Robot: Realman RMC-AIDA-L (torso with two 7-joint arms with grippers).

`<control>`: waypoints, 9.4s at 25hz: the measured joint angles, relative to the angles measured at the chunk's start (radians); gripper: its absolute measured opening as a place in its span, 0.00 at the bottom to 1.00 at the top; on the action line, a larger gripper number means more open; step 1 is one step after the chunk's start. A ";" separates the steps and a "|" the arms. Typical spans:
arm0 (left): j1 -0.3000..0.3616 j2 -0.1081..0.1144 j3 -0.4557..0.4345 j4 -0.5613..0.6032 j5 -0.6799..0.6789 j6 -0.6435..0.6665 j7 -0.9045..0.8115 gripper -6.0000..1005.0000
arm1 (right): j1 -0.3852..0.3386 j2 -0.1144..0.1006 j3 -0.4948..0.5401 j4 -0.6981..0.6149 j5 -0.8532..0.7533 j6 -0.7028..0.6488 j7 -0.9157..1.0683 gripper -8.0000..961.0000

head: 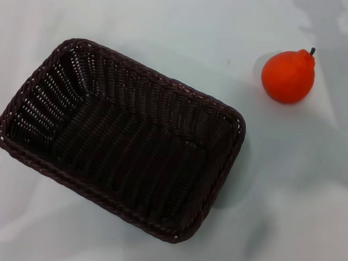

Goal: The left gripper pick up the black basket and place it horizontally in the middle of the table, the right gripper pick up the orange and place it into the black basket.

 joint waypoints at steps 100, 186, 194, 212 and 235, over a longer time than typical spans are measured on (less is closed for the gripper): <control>-0.262 0.038 0.336 -1.136 1.486 0.132 -1.450 0.15 | 0.010 -0.006 0.058 0.007 0.000 -0.197 0.050 0.89; -0.075 0.003 -0.033 -0.521 0.447 0.212 -0.469 0.89 | -0.024 -0.318 -0.322 0.871 -1.338 0.147 1.307 0.97; -0.093 0.005 -0.036 -0.459 0.423 0.212 -0.404 0.89 | 0.051 -0.297 -0.267 0.951 -1.662 0.326 1.377 0.97; -0.095 0.005 -0.043 -0.426 0.381 0.220 -0.408 0.89 | 0.196 -0.175 -0.286 0.744 -1.949 0.147 1.328 0.84; -0.095 0.006 -0.043 -0.404 0.354 0.230 -0.413 0.88 | 0.204 -0.167 -0.164 0.736 -1.944 0.122 1.309 0.22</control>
